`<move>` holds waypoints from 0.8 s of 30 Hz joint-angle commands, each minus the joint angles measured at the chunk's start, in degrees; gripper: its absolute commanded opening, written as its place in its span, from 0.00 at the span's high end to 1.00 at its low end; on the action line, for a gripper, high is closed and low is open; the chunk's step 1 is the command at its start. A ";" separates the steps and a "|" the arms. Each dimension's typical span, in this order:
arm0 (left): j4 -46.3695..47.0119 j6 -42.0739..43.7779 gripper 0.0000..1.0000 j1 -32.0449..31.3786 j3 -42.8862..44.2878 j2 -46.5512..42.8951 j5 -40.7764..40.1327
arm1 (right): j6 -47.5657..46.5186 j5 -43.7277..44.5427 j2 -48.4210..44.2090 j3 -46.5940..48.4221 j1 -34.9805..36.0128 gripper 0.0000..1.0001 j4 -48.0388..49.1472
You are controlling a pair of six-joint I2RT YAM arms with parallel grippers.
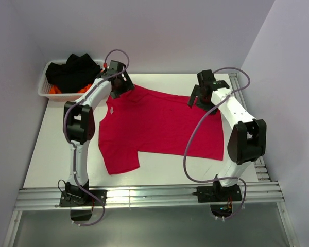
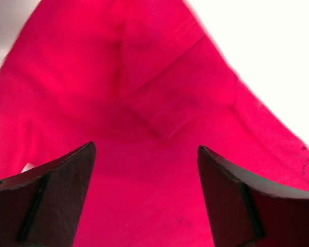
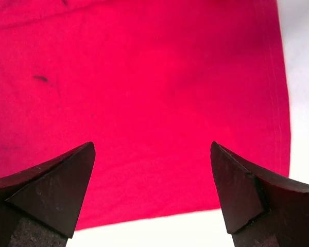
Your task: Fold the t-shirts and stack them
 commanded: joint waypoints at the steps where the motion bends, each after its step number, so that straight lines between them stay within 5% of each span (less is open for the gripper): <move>1: 2.01 0.49 0.16 0.47 8.43 2.92 3.10 | -1.05 0.16 1.70 1.83 -0.27 0.00 4.43; 11: 2.19 -0.57 0.25 1.52 14.07 12.34 3.98 | -0.34 3.50 11.90 12.82 -2.11 0.00 0.30; 24: 2.54 -1.62 0.29 4.16 16.43 18.31 3.98 | -0.79 3.76 13.31 12.38 -5.36 0.00 -0.23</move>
